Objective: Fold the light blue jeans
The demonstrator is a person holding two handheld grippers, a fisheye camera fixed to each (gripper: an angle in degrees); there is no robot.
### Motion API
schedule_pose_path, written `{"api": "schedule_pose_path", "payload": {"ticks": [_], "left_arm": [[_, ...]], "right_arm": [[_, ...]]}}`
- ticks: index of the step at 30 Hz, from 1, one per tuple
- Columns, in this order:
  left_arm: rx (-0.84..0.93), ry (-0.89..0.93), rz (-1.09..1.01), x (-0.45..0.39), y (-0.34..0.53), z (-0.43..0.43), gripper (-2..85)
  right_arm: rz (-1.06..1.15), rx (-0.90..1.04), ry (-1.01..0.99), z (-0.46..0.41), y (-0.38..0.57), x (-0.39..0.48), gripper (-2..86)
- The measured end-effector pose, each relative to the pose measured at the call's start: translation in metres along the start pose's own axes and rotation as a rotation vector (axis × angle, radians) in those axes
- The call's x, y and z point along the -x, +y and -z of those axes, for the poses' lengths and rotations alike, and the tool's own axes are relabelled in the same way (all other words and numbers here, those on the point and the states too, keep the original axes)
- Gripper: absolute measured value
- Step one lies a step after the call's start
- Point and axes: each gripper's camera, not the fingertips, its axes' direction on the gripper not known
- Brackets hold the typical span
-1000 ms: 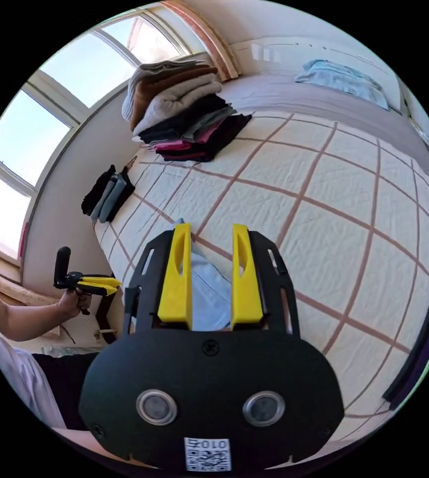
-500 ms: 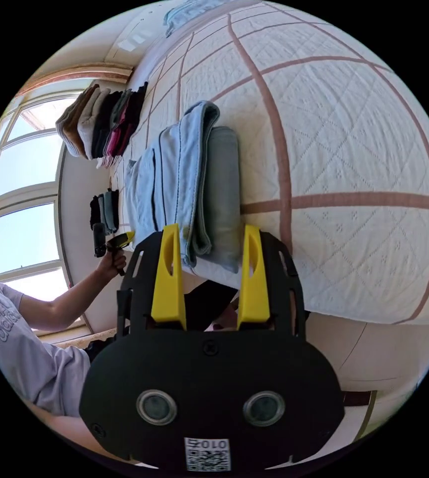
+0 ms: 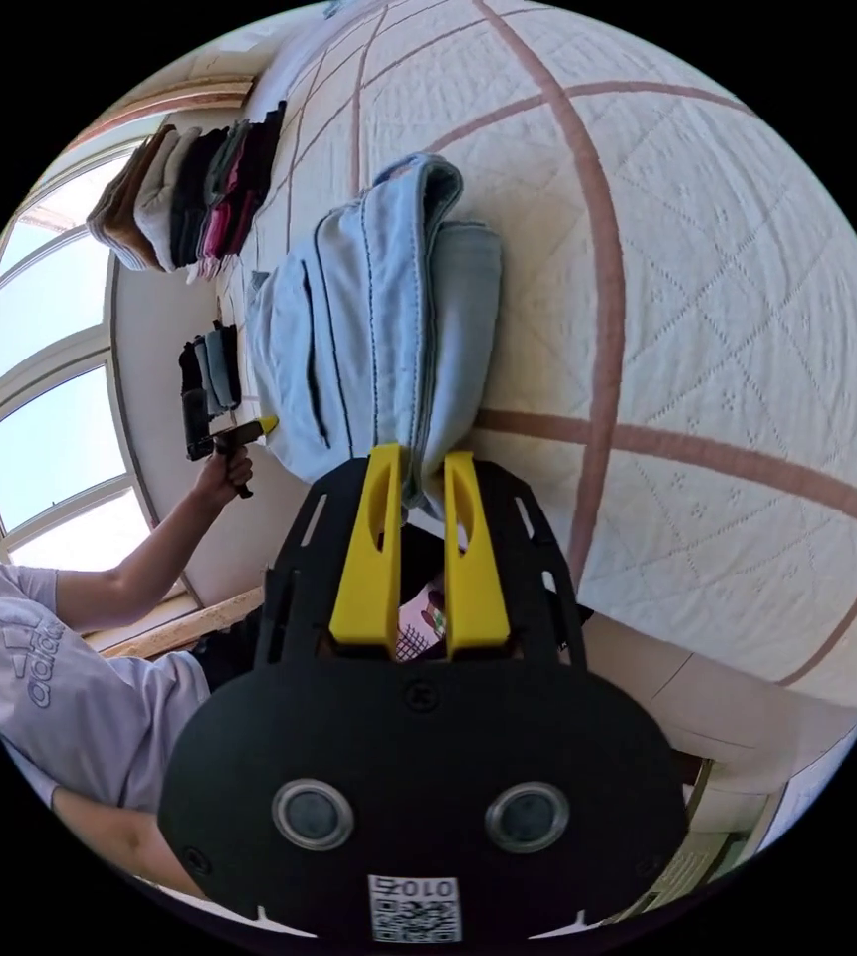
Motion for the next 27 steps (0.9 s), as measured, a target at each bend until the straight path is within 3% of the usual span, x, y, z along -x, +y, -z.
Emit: {"api": "schedule_pose_path", "payload": {"ticks": [10, 17, 27], "left_arm": [[-0.024, -0.075, 0.018, -0.059, -0.042, -0.028, 2.1], [0.124, -0.186, -0.251, -0.163, -0.11, -0.034, 1.8], [0.271, -0.185, -0.692, -0.355, -0.249, -0.127, 1.6]], "right_arm": [[-0.021, -0.031, -0.007, 0.065, 0.068, 0.057, 5.8], [-0.03, -0.113, 0.018, 0.136, 0.146, 0.112, 5.8], [-0.162, -0.534, -0.076, 0.262, 0.307, 0.116, 5.7]]}}
